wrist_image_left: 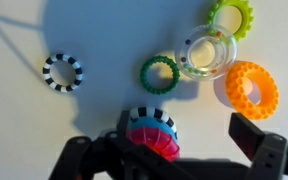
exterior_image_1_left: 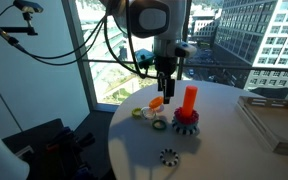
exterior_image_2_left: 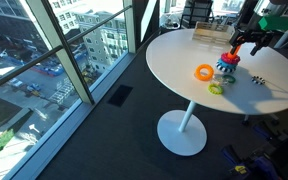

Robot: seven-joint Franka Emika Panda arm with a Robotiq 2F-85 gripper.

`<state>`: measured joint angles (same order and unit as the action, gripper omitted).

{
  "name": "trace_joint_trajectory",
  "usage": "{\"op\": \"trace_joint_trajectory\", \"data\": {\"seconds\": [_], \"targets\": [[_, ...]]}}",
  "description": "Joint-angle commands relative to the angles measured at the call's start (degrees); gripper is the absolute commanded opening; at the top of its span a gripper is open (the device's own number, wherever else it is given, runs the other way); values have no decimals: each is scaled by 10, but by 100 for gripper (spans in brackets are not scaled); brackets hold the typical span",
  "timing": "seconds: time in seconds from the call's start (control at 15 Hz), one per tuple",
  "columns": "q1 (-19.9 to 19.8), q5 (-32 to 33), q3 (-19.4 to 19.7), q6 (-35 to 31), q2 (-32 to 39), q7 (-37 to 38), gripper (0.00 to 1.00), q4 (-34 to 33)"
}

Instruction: Put the yellow object on the table

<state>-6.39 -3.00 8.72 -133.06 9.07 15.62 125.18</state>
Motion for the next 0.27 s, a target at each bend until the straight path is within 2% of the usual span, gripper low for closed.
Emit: {"op": "trace_joint_trajectory", "data": {"seconds": [0.0, 0.2], "targets": [[-3, 0, 1, 2, 4, 0, 100, -2], [-5, 0, 4, 2, 7, 0, 100, -6]]}}
